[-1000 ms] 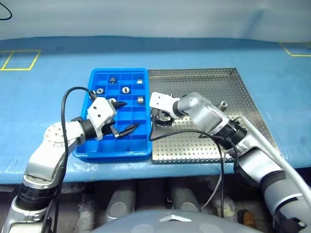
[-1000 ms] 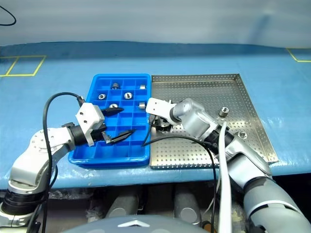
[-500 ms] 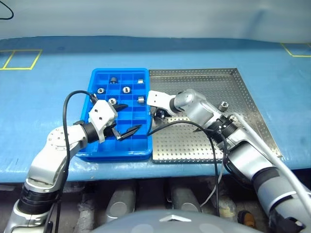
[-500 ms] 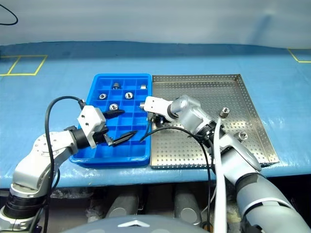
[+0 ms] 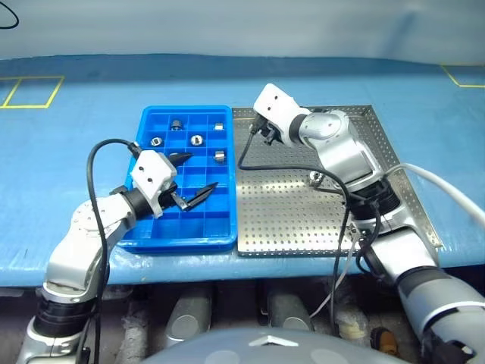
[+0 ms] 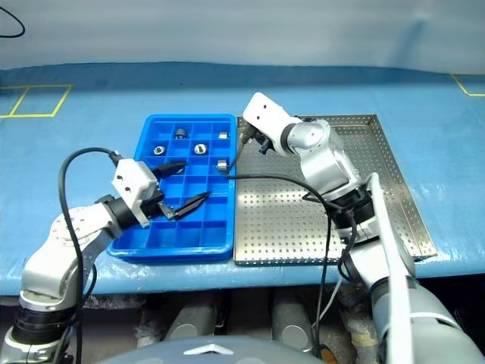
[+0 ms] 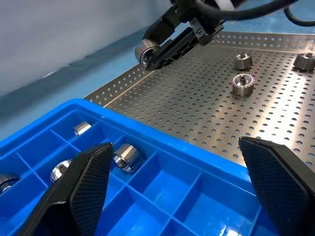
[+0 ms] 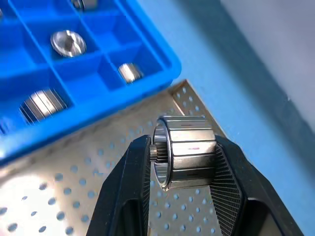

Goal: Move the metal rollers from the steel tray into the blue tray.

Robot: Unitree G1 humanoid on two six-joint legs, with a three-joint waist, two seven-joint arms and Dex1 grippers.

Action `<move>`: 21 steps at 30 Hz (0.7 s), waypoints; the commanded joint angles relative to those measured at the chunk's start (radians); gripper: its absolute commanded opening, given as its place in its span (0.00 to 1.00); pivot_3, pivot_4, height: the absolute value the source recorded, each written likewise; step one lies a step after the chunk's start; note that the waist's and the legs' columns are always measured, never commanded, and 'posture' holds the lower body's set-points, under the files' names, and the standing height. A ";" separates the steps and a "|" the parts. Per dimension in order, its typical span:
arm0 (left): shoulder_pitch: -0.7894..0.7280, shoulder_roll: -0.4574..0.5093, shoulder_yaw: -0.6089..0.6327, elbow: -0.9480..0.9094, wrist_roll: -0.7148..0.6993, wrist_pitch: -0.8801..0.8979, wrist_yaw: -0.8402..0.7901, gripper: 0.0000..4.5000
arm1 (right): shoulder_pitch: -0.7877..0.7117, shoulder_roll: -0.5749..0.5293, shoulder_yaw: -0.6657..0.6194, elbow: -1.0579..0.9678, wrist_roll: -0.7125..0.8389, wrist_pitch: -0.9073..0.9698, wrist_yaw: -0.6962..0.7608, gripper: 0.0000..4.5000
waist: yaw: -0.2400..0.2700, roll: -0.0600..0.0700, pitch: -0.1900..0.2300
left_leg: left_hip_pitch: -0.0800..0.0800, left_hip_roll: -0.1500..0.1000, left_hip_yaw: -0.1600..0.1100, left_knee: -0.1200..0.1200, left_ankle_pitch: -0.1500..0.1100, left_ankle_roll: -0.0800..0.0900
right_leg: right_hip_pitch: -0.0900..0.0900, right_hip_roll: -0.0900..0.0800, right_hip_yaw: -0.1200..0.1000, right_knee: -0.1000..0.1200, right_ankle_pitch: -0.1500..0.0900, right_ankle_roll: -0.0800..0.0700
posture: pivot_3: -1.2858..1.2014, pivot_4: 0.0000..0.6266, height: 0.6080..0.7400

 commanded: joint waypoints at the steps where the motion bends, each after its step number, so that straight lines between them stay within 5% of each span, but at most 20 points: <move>1: 0.038 0.004 0.058 -0.078 -0.023 -0.028 0.017 1.00 | 0.029 0.068 -0.029 -0.123 0.026 0.054 -0.051 0.29 | 0.005 0.000 0.000 | 0.000 0.000 -0.001 0.000 -0.001 0.001 | 0.000 0.000 -0.001 0.000 0.000 0.000 | 0.58 0.24 1.00; 8: 0.124 0.025 0.147 -0.127 -0.054 -0.021 0.025 1.00 | 0.103 0.134 0.030 -0.201 0.063 0.125 -0.063 0.29 | 0.025 0.000 0.000 | 0.000 -0.002 -0.001 0.002 -0.001 0.002 | 0.002 0.001 -0.002 0.000 0.000 0.000 | 0.59 0.24 1.00; 21: 0.128 0.023 0.109 -0.106 -0.047 -0.032 0.034 1.00 | 0.171 0.192 0.142 -0.158 0.102 0.115 -0.072 0.29 | 0.021 0.000 0.000 | 0.000 -0.001 -0.001 0.001 0.001 0.000 | 0.001 0.003 -0.002 0.000 0.000 -0.001 | 0.58 0.24 1.00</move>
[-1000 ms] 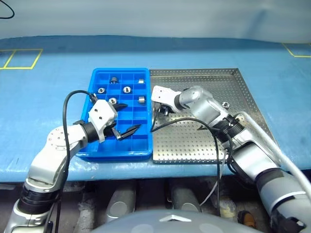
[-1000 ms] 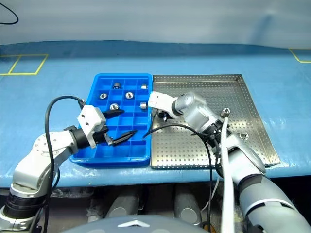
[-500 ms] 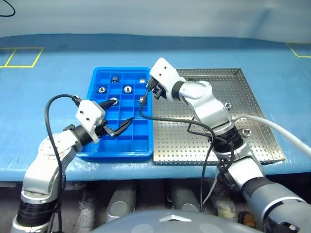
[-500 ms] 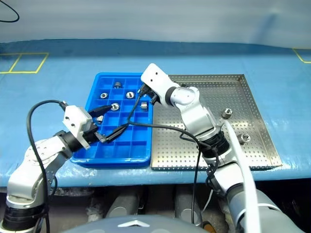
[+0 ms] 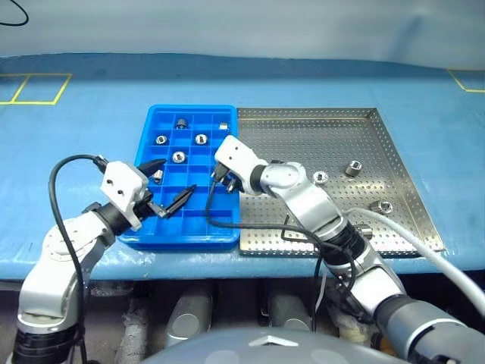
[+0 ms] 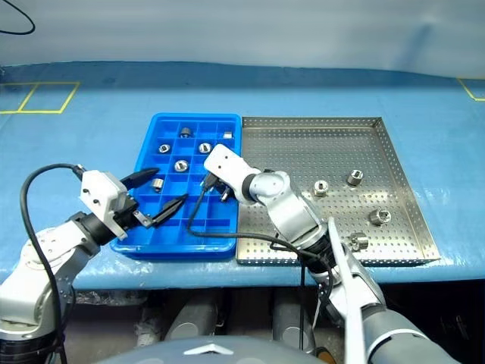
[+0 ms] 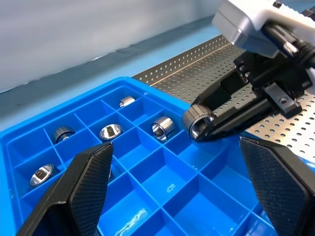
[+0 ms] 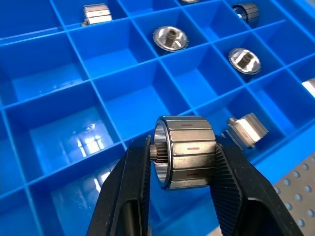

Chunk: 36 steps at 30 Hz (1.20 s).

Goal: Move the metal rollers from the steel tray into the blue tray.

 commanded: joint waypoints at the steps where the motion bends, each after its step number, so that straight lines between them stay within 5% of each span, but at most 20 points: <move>1: -0.011 0.007 -0.003 -0.028 -0.002 -0.021 0.003 1.00 | -0.041 0.042 -0.028 0.015 0.010 -0.042 -0.030 0.29 | -0.001 0.000 0.000 | 0.000 0.000 0.000 0.000 0.000 0.000 | 0.000 0.000 0.000 0.000 0.000 0.000 | 0.58 0.24 1.00; 20: 0.034 0.011 -0.014 -0.047 -0.003 -0.016 0.017 1.00 | -0.099 0.171 -0.035 0.363 0.020 -0.230 -0.063 0.29 | 0.003 0.000 0.000 | 0.001 0.000 -0.001 -0.001 0.000 -0.001 | 0.000 0.001 0.000 0.000 0.000 0.000 | 0.60 0.24 1.00; 27: -0.009 0.008 -0.046 -0.031 -0.012 -0.016 0.013 1.00 | -0.098 0.177 -0.119 0.363 0.024 -0.248 -0.118 0.80 | 0.002 0.000 0.000 | 0.001 0.000 -0.001 -0.001 0.001 -0.001 | 0.000 0.002 0.000 0.000 0.000 0.000 | 0.58 0.24 1.00; 36: -0.272 0.005 -0.170 0.135 -0.006 -0.035 -0.091 1.00 | 0.020 -0.027 -0.324 -0.177 0.043 0.008 -0.147 0.80 | -0.003 0.000 0.000 | 0.000 -0.001 -0.002 0.000 0.001 -0.001 | 0.002 0.001 -0.001 -0.001 0.001 0.001 | 0.53 0.24 1.00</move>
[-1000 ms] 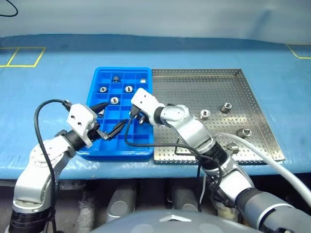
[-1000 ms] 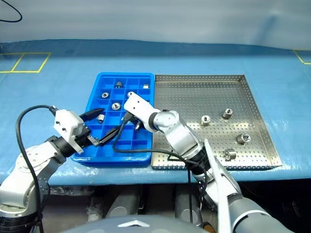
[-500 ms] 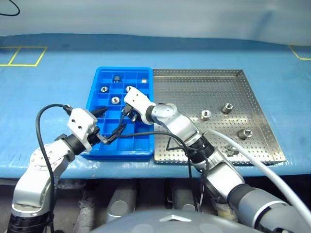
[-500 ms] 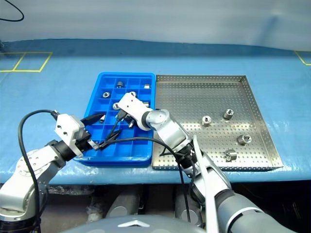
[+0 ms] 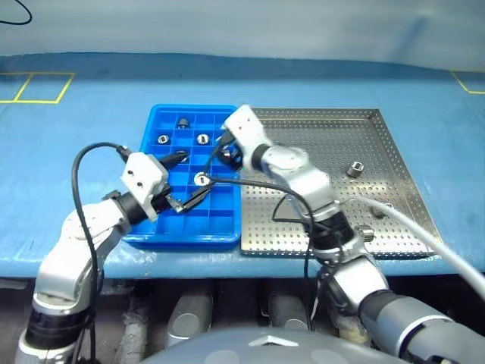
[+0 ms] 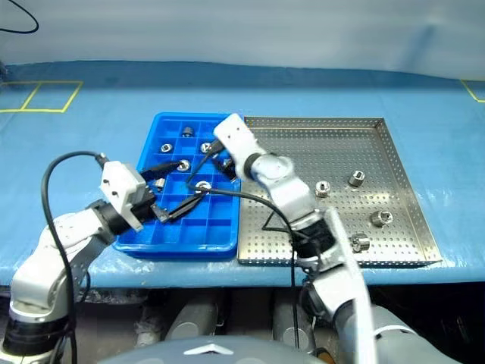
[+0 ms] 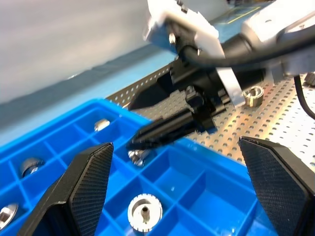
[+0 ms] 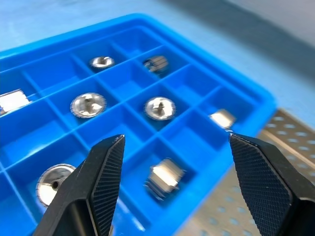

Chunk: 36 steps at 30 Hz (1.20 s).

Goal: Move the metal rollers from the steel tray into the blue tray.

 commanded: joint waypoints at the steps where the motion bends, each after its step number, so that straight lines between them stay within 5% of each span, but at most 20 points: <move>1: -0.125 -0.004 -0.065 0.103 0.023 -0.033 -0.052 1.00 | 0.090 -0.103 -0.077 -0.260 0.006 0.066 0.008 0.80 | -0.004 0.000 0.000 | 0.000 0.000 -0.001 0.000 0.000 0.000 | 0.001 0.000 0.000 0.000 0.000 0.000 | 0.51 0.24 1.00; 7: -0.438 -0.076 -0.250 0.418 0.131 -0.116 -0.169 1.00 | 0.441 -0.202 -0.246 -0.618 0.075 0.080 0.016 0.80 | -0.043 0.000 0.000 | -0.001 0.000 0.002 0.001 -0.002 0.003 | 0.001 -0.001 0.000 -0.001 -0.001 0.002 | 0.47 0.24 1.00; 17: -0.875 -0.352 -0.472 1.104 0.364 -0.319 -0.264 1.00 | 0.907 -0.099 -0.278 -0.876 0.070 0.039 -0.141 0.80 | -0.133 0.001 0.000 | 0.000 0.000 0.008 0.005 -0.004 0.007 | 0.001 -0.001 0.004 0.000 -0.003 0.011 | 0.40 0.24 1.00; 26: -1.075 -0.599 -0.514 1.629 0.540 -0.500 -0.162 1.00 | 1.021 -0.034 -0.203 -0.882 0.071 -0.035 -0.248 0.80 | -0.232 0.000 0.000 | 0.000 0.000 0.013 0.010 -0.007 0.013 | 0.003 -0.002 0.008 -0.001 -0.001 0.017 | 0.37 0.24 1.00; 36: -1.142 -0.627 -0.449 1.790 0.621 -0.544 -0.009 1.00 | 1.058 -0.007 -0.146 -0.860 0.076 -0.081 -0.302 0.80 | -0.341 0.000 0.000 | -0.001 0.000 0.013 0.010 -0.009 0.014 | 0.003 -0.003 0.008 -0.002 -0.002 0.020 | 0.35 0.24 1.00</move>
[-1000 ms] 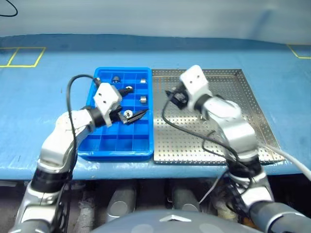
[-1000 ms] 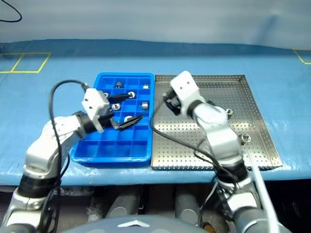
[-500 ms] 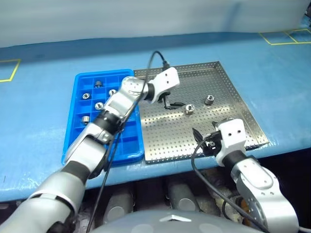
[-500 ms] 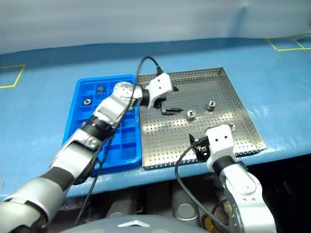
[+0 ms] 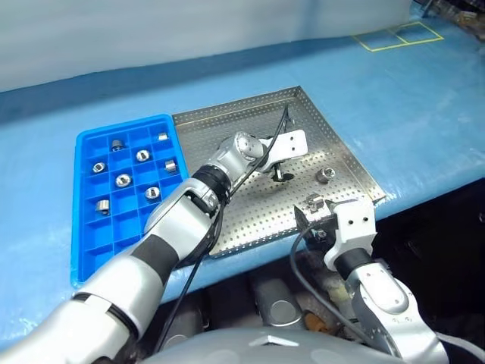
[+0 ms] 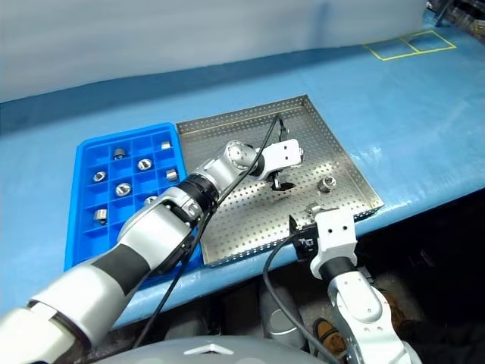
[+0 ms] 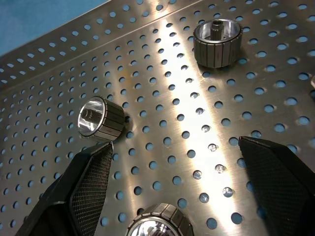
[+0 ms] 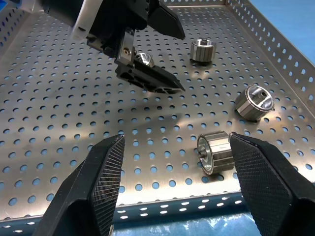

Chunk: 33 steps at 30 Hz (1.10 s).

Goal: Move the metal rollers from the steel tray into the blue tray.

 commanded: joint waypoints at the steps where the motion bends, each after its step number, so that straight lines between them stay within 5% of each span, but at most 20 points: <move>1: -0.041 0.009 0.058 0.009 -0.002 -0.022 0.049 1.00 | -0.001 0.005 0.010 -0.022 0.005 -0.031 -0.013 0.80 | -0.012 0.000 0.000 | 0.000 0.000 0.000 0.000 0.000 0.000 | 0.000 0.000 0.000 0.000 0.000 0.000 | 0.36 0.24 1.00; 25: 0.027 0.088 0.083 0.015 0.080 0.094 -0.070 1.00 | -0.090 -0.004 0.022 0.037 0.034 -0.016 -0.008 0.80 | -0.008 0.000 0.000 | 0.001 0.000 0.000 0.000 0.000 0.001 | 0.001 0.000 0.000 0.001 0.000 0.001 | 0.38 0.24 1.00; 28: 0.032 0.086 0.098 0.011 0.071 0.097 -0.057 0.87 | -0.091 -0.002 0.022 0.041 0.035 -0.017 -0.010 0.80 | -0.008 0.000 0.000 | 0.001 0.000 0.000 0.000 0.000 0.001 | 0.001 0.000 0.000 0.001 0.000 0.001 | 0.38 0.24 1.00; 33: 0.036 0.080 0.116 0.007 0.059 0.094 -0.040 0.50 | -0.097 -0.003 0.024 0.047 0.037 -0.017 -0.010 0.80 | -0.004 0.000 0.000 | 0.002 0.000 0.000 0.001 0.000 0.001 | 0.002 0.000 0.000 0.001 0.001 0.002 | 0.38 0.24 1.00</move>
